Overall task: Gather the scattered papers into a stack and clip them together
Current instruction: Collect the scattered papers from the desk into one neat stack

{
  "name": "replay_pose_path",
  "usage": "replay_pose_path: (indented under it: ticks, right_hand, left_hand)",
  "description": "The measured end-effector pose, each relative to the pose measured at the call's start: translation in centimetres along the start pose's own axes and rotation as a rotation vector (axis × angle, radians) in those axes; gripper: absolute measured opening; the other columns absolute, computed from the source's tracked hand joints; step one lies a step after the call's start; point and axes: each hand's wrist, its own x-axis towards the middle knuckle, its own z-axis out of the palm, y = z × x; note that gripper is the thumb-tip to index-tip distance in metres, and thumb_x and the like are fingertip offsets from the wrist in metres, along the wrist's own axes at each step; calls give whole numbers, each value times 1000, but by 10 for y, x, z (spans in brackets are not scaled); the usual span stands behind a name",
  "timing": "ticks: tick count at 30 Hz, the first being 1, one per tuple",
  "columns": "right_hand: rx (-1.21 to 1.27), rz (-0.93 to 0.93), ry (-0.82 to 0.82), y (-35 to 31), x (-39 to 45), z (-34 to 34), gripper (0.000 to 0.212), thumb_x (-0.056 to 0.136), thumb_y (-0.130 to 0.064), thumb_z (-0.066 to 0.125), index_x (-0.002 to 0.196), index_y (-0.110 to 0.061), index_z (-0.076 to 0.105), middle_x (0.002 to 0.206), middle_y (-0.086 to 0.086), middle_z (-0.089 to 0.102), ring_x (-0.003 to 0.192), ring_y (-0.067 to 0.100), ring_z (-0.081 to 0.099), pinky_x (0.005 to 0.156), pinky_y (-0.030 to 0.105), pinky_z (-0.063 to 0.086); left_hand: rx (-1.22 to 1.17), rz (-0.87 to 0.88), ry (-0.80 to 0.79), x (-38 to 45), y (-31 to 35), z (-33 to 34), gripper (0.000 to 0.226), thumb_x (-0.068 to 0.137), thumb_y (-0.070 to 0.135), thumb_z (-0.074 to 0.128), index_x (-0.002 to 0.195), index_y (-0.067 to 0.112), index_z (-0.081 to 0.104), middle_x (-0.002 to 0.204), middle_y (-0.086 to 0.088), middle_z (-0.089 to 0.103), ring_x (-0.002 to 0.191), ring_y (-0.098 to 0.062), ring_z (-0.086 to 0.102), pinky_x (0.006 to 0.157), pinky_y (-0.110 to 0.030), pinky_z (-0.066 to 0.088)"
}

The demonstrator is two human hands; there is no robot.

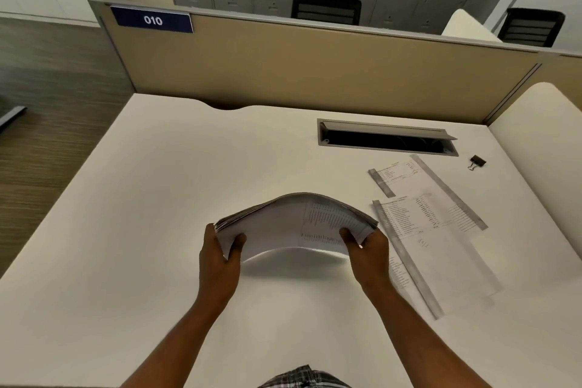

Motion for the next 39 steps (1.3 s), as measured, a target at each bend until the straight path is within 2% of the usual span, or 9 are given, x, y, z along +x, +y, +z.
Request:
replay_pose_path:
  ticks: [9,13,16,19,23,29,33,36,39]
  right_hand:
    - [-71,101,-68,8,1,3,21,93,-18,73,111,-27,65,103,-8,70,102,15,68,69,15,55]
    - [-24,177,103,8,2,4,66,85,-27,82,141,-26,48,127,-4,64,119,15,60,95,31,50]
    - [273,537,110,12,-3,12,104,73,-30,92,155,-25,27,133,3,59,124,24,58,103,44,49]
    - [698,802,-55,8,-10,23,91,63,-34,97,139,-11,53,125,14,70,112,29,65,88,42,60]
    - [894,613,-131,-13,-12,40,51,90,-3,68,139,-14,58,130,11,70,119,30,67,95,45,58]
    - [539,230,-51,-41,-3,37,31,88,5,71,114,-12,70,107,8,78,98,27,74,86,41,60]
    - [325,100,-90,-50,4,16,22,90,-1,72,101,-20,73,98,1,79,92,20,75,79,33,61]
    - [236,83,-112,-48,4,14,20,92,-2,70,101,-20,72,98,3,78,91,23,74,80,43,62]
    - [205,24,-85,-52,-1,19,20,93,-5,70,101,-23,70,96,1,77,90,22,74,76,38,62]
  left_hand:
    - [41,-103,-16,14,-5,11,40,88,13,69,124,14,53,109,4,60,95,-15,57,82,-30,49]
    - [-45,-176,-27,18,-7,9,42,86,14,71,124,15,54,112,1,63,97,-20,61,84,-37,53]
    - [-237,-297,-37,14,-10,13,46,86,14,72,127,15,54,114,-2,65,101,-21,64,83,-36,55]
    - [-415,-361,-57,5,-7,19,48,87,13,71,131,17,52,116,-1,65,101,-16,64,77,-23,53]
    - [-505,-444,-92,-8,-11,27,51,84,18,72,131,17,50,118,-5,65,104,-22,64,77,-27,55]
    - [-442,-499,-50,-6,-28,9,72,78,16,79,138,20,40,147,-6,45,127,-24,52,99,-39,47]
    - [-32,-14,-109,10,6,8,93,80,28,77,152,29,18,159,12,14,146,-8,22,115,-29,25]
    - [-39,245,-185,20,51,15,66,91,11,65,145,31,32,150,9,38,138,2,33,112,-15,30]
    - [-49,240,-183,24,70,17,40,98,8,54,122,40,50,118,19,61,110,9,56,93,-12,45]
